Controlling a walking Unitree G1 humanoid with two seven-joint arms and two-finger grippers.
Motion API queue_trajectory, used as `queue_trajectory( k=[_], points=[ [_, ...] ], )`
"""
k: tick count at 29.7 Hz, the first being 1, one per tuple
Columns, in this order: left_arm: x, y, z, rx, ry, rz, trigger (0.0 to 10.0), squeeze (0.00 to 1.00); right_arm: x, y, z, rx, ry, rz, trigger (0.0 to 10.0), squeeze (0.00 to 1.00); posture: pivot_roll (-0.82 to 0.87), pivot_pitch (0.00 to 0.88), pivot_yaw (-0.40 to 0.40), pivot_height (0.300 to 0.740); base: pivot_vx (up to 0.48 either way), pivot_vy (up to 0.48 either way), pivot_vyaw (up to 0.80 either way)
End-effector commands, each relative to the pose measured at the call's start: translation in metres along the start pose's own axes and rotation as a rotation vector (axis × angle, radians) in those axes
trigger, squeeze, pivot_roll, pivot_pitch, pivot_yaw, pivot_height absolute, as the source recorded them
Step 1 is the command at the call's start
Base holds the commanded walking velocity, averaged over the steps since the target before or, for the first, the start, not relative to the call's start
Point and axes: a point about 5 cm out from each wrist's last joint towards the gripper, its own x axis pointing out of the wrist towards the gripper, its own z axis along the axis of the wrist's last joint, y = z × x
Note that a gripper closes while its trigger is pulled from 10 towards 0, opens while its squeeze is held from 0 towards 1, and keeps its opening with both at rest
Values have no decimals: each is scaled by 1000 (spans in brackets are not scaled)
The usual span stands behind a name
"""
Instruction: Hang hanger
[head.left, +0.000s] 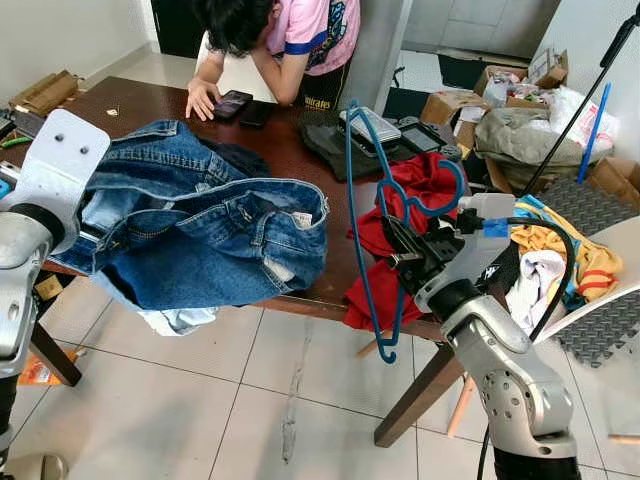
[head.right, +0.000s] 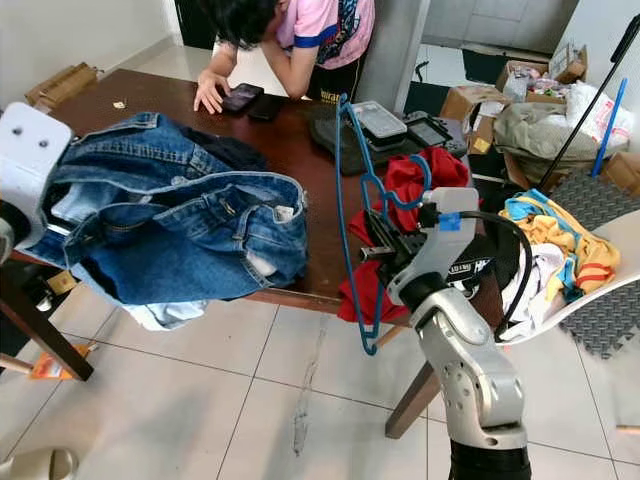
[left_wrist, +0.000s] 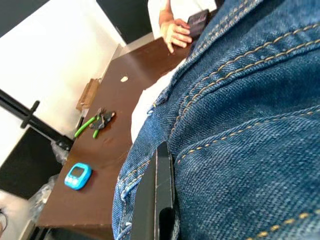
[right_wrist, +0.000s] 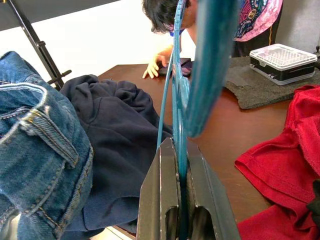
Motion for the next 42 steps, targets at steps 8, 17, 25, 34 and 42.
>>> queue_trajectory(
  k=[8,17,25,34,42],
  points=[
    [5,6,17,-74,-77,-13,0,0,-2,-3,3,-10,-12,-13,10000,0,92,98,-59,740,0,0,0],
    [8,-2,36,-141,-162,-77,0,0,-1,-3,3,-12,-17,-15,10000,0,90,95,-55,740,0,0,0],
    [11,-17,37,-134,-169,-147,10000,0,-2,-2,4,-13,-18,-16,10000,0,83,91,-52,740,0,0,0],
    [12,-17,7,-100,-18,-109,10000,0,-3,-2,4,-18,-13,-15,10000,0,76,95,-56,740,0,0,0],
    [3,-46,53,-310,-270,-328,10000,0,-2,-1,6,-15,-20,0,10000,0,76,93,-58,740,0,0,0]
  ],
)
